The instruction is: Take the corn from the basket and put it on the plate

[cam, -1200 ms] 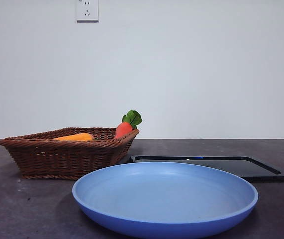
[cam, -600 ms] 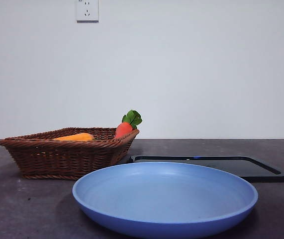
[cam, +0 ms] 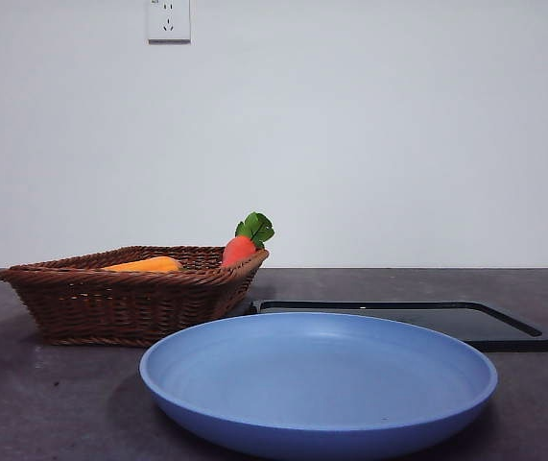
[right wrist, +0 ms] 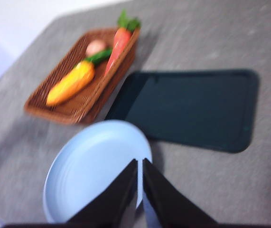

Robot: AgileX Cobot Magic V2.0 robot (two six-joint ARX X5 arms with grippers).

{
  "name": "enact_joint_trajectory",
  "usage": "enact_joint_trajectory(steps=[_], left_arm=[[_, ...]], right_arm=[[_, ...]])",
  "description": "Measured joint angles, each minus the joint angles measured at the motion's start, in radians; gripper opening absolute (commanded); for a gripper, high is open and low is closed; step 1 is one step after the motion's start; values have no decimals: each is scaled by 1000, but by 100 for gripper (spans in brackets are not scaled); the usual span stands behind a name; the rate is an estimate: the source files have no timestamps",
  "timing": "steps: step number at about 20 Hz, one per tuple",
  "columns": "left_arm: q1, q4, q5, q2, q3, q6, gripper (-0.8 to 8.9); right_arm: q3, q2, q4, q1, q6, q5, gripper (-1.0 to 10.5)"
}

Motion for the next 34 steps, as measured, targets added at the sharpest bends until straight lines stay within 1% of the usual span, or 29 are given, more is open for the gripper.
enact_joint_trajectory(steps=[3,6,9,11,12,13,14,15,16,17,21,24,27,34], left_arm=[[-42,-32,1,42,29,29,4],[-85,-60,2,86,45,53,4],[-108,-68,2,110,46,62,4],[-108,-68,1,116,46,65,6],[-108,-65,1,116,46,67,34],[-108,-61,2,115,47,68,100],[-108,-58,1,115,46,68,202],[-108,-56,1,116,47,68,313],[-108,-56,1,115,47,68,393],[-108,-53,1,116,47,68,426],[-108,-50,1,115,47,69,427],[-108,-50,1,115,47,69,427],[-108,-49,1,116,47,69,427],[-108,-49,1,115,47,69,427]], right_arm=[[60,65,-76,51,-63,0,2],[101,128,-121,109,-109,3,2],[108,182,-140,164,-137,9,2],[108,205,-142,189,-141,9,2],[108,212,-142,195,-141,9,4],[108,218,-142,199,-141,9,34],[108,224,-141,199,-141,10,114],[108,232,-140,199,-141,9,224],[108,238,-138,199,-138,10,310],[108,246,-135,199,-134,9,326],[109,308,-118,199,-117,9,326],[113,399,-53,200,-108,9,326],[132,528,22,220,-83,9,326],[167,868,155,268,-72,10,326]])
